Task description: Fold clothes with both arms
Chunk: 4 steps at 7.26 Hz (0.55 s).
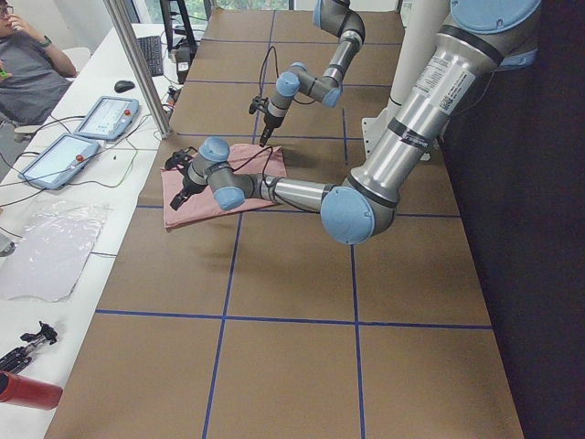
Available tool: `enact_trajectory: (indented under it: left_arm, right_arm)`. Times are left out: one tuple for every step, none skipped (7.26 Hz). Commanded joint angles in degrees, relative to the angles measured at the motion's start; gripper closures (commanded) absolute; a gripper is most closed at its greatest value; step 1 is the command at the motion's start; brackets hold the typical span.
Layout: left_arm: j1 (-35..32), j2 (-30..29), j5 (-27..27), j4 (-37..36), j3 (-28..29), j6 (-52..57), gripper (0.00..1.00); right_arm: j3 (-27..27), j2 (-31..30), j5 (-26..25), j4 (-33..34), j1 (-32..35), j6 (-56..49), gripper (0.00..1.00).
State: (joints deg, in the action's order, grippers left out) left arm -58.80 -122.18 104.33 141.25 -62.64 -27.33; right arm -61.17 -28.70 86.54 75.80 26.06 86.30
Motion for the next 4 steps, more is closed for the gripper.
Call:
enact_trajectory:
  left_arm:
    - [0.00, 0.09, 0.00, -0.10, 0.06, 0.00, 0.00]
    - [0.00, 0.10, 0.00, -0.10, 0.06, 0.09, 0.00]
    - [0.00, 0.27, 0.00, -0.10, 0.06, 0.09, 0.00]
    - [0.00, 0.27, 0.00, -0.10, 0.06, 0.09, 0.00]
  right_arm:
    - [1.04, -0.13, -0.50, -2.85, -0.31, 0.18, 0.47]
    - [1.05, -0.05, -0.58, -2.85, -0.57, 0.27, 0.47]
    - [1.22, -0.13, -0.58, -2.85, -0.83, 0.27, 0.47]
    - [1.23, -0.13, -0.58, -2.85, -0.92, 0.27, 0.48]
